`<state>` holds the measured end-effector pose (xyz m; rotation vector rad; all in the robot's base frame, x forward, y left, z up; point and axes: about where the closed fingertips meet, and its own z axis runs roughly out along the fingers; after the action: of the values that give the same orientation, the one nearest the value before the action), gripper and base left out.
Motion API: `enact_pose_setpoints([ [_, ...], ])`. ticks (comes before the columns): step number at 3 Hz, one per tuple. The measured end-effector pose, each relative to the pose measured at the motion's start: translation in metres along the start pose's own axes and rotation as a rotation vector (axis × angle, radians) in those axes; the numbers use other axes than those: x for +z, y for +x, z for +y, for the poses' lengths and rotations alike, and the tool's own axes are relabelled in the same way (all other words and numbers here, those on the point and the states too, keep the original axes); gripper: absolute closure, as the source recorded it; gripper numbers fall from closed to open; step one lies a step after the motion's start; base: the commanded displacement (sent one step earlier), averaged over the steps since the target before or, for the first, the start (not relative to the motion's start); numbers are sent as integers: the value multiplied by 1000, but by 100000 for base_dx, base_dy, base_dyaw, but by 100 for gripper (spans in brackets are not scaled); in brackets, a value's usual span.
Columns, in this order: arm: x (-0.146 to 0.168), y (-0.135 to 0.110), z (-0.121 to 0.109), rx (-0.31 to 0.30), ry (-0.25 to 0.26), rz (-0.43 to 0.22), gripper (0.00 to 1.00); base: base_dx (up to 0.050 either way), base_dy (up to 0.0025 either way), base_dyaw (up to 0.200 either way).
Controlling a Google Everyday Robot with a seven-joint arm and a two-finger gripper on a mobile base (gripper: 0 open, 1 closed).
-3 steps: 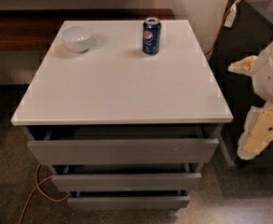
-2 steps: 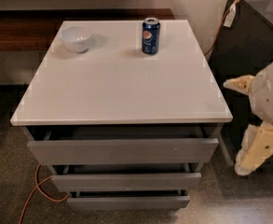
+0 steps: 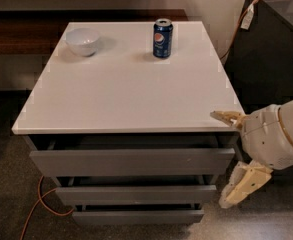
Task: Place pepsi can into top drawer
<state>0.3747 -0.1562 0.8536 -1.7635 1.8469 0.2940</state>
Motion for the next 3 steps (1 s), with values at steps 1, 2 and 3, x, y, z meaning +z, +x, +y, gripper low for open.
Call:
enact_pose_setpoints([
  [1,26,-7,6,-19,17,-76,0,0,0,0],
  [2,55,-4,17,-47,17,-94,0,0,0,0],
  [3,55,-4,17,-48,17,-91,0,0,0,0],
])
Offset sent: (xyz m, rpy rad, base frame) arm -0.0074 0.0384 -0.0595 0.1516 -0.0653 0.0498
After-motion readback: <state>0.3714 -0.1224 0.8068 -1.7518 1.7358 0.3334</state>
